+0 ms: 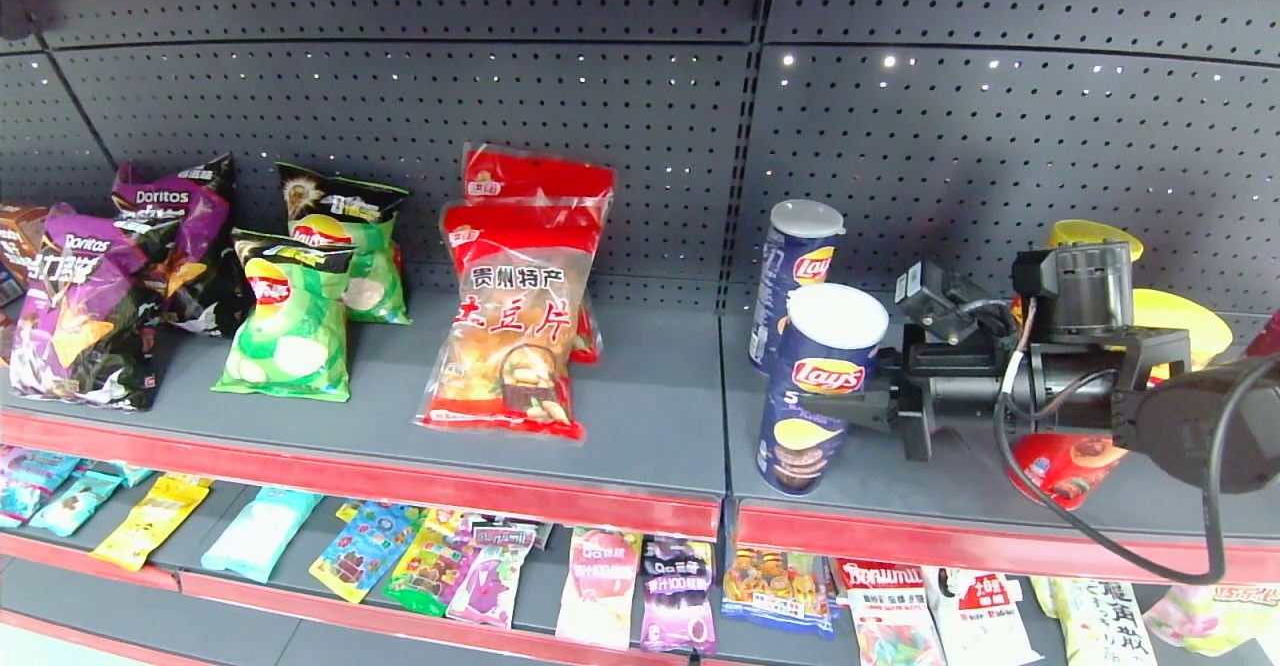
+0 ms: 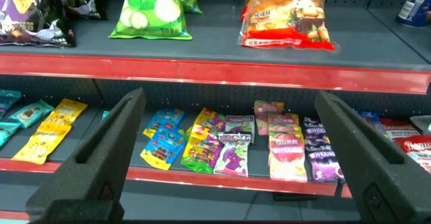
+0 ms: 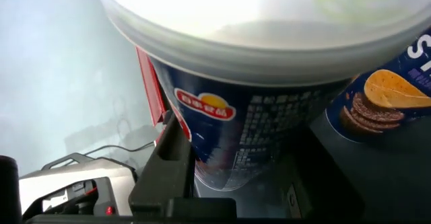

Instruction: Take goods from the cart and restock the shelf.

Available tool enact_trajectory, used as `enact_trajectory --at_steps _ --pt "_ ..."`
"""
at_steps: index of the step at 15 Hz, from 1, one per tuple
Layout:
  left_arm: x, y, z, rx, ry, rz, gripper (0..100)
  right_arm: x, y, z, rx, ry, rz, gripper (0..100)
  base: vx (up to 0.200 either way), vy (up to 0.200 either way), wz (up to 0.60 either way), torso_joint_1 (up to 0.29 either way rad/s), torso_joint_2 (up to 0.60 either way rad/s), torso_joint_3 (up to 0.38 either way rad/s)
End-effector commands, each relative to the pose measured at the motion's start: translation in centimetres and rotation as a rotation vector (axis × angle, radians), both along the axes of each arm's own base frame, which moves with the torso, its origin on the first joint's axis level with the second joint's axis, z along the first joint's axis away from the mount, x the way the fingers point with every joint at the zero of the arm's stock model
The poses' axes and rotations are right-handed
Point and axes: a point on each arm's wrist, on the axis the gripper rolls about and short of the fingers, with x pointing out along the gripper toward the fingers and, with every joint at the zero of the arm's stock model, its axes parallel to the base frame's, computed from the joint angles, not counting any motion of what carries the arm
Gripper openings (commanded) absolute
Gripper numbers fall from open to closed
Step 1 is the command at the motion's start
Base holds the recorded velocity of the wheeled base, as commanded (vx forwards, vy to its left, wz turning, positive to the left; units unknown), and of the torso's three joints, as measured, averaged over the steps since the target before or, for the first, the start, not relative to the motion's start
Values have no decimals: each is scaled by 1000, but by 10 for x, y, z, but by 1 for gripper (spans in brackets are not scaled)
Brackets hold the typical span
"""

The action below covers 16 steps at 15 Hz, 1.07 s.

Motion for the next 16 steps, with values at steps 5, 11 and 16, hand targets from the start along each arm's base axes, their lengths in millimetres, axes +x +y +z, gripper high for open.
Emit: enact_trajectory --at_steps 5,11,16 --pt "0 0 0 0 0 0 100 3 5 -1 4 4 12 0 0 0 0 0 0 0" --pt "0 0 0 0 0 -1 100 3 9 -2 5 11 25 0 0 0 0 0 0 0" --pt "0 0 0 0 0 0 100 4 11 -4 4 17 29 0 0 0 0 0 0 0"
